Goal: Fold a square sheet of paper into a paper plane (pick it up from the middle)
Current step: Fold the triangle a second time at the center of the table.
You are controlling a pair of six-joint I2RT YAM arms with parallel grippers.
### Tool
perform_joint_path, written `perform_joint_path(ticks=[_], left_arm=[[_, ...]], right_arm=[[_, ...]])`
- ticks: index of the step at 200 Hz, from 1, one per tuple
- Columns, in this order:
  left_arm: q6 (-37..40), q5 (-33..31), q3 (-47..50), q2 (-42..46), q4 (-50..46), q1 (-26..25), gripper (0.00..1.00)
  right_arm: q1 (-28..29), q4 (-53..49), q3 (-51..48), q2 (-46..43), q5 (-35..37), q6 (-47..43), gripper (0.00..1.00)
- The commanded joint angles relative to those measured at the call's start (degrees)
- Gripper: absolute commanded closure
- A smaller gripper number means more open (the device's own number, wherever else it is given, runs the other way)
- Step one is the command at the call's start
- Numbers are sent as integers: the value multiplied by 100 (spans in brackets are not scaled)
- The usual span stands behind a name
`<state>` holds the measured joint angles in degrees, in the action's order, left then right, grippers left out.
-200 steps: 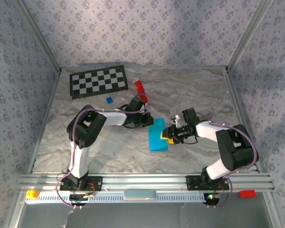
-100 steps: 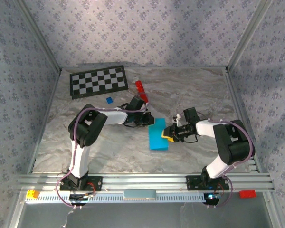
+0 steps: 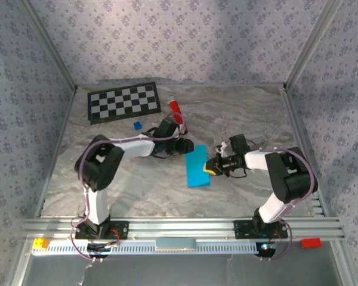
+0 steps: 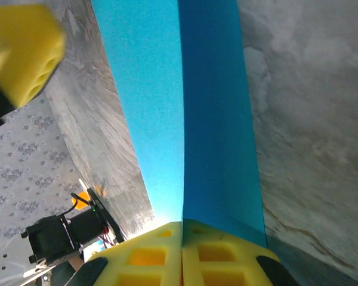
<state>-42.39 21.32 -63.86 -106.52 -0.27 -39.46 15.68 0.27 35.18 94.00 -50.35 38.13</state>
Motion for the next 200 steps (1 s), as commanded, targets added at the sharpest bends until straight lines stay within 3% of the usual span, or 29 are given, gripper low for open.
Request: perform_joint_path(ticks=[1, 42, 88, 134, 174, 200], left_arm=[[161, -511, 270, 818, -170, 13, 48], [156, -1242, 1040, 1943, -183, 20, 45], [427, -1343, 1665, 2699, -97, 1, 46], [1132, -1478, 1914, 2828, -60, -453, 49], [1844, -1474, 1906, 2566, 139, -1048, 51], [2095, -1879, 1768, 2385, -71, -1417, 49]], right_arm=[[168, 484, 121, 113, 179, 556, 93], [600, 1046, 271, 291, 342, 1171, 93], [853, 1598, 171, 339, 686, 1943, 88], [772, 883, 453, 275, 479, 1194, 80], [663, 588, 617, 424, 227, 763, 80], [609, 424, 728, 532, 94, 564, 86]])
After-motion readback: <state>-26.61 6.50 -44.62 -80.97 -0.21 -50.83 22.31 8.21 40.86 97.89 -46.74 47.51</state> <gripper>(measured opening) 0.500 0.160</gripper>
